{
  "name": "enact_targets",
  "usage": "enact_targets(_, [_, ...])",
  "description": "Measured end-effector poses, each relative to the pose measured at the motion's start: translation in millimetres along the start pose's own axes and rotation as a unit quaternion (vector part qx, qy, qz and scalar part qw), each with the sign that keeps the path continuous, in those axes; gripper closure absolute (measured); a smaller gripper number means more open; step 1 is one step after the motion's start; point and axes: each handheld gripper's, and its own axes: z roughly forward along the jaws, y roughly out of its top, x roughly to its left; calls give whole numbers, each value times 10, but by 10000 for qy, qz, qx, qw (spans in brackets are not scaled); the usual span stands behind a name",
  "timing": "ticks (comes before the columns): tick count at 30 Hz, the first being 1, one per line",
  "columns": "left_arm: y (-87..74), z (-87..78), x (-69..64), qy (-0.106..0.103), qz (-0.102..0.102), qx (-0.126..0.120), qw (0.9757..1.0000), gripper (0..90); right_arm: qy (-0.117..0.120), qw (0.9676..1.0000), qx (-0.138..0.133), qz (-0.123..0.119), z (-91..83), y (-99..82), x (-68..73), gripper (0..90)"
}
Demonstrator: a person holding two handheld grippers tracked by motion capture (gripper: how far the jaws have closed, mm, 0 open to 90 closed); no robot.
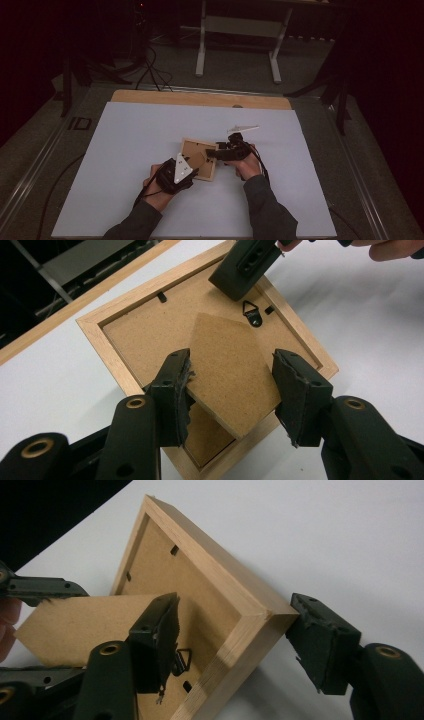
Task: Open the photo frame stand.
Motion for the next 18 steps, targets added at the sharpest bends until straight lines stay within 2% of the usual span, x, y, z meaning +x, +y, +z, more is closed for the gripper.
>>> enact_targets(9, [-16,-4,99,-314,-253,179,9990,513,-11,10000,-74,-38,-53,4,20,477])
enact_targets(10, [-16,-1,136,-488,-462,283,9973,513,-8,10000,-90,-34,-59,5,22,489])
enact_targets(12, [-20,-1,186,-739,-786,326,9936,513,60,9998,-173,-48,-93,7,36,535])
enact_targets(15, [-14,-8,239,-935,-1094,312,9891,522,86,9996,-195,-191,-110,13,88,543])
enact_targets(18, [-7,-11,284,-1110,-1252,433,9849,539,57,9995,-181,-259,-118,16,116,545])
